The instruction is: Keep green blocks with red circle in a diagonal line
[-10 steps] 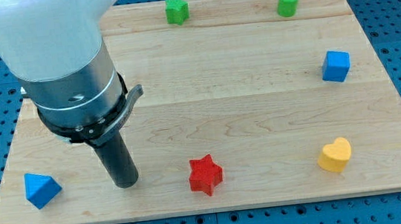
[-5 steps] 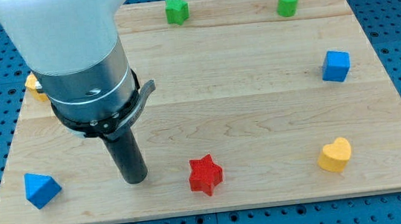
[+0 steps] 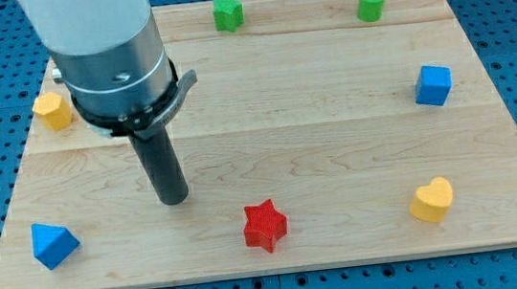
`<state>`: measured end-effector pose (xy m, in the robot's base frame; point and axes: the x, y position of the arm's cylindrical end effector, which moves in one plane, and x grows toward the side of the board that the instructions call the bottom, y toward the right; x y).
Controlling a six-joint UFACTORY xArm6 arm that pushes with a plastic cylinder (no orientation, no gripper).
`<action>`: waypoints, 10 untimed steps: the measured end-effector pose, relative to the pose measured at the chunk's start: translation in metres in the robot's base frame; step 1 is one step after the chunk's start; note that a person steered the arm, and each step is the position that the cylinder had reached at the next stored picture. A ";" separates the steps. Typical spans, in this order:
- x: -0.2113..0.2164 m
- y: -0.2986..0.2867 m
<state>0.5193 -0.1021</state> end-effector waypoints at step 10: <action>-0.270 -0.056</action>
<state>0.2496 -0.1584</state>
